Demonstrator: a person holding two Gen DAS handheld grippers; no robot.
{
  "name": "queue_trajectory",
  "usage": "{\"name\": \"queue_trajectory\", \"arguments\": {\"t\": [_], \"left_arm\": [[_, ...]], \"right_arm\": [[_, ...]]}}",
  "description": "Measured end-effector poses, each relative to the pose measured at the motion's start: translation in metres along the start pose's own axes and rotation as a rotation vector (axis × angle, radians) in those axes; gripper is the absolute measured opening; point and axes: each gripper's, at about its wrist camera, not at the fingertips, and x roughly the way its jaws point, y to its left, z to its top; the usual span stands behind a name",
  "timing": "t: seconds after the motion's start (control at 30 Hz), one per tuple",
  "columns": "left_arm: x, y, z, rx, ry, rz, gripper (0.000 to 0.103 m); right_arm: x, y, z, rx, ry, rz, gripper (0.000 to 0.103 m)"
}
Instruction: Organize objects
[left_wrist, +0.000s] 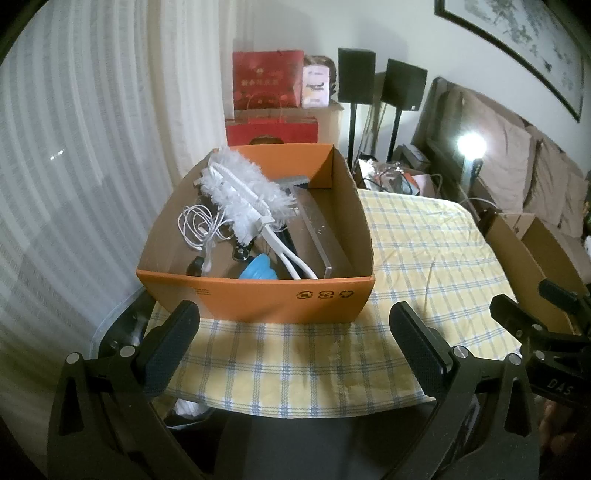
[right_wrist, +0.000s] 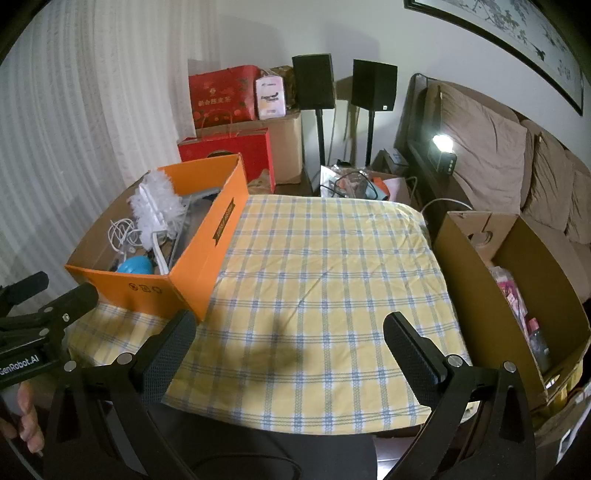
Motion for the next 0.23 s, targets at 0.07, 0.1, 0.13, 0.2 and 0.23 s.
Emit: {"name": "queue_trajectory", "arguments": {"t": [0.07, 0.1, 0.13, 0.2, 0.23], "left_arm": [[0.0005, 0.0004, 0.0001, 0.001, -0.001, 0.003, 0.103], [0.0009, 0.0006, 0.0, 0.0, 0.0, 0.003, 0.103], [0.0012, 0.0012, 0.0, -0.003, 0.001, 0.002, 0.103], [0.0015, 0.0012, 0.0, -0.002, 0.003, 0.003, 0.103], [0.0017, 0.001, -0.0003, -0.002, 0.003, 0.005, 0.103]], "right_arm": [[-0.0001, 0.0001, -0.0001, 0.001, 0.001, 0.001, 0.103], [0.0, 0.0002, -0.0001, 0.002, 0.0, 0.001, 0.103], [0.0004, 0.0003, -0.0001, 0.001, 0.001, 0.001, 0.103], [0.0, 0.0005, -0.0001, 0.002, 0.001, 0.0, 0.103], [0.0, 0.0004, 0.0, 0.003, 0.002, 0.002, 0.103]]}}
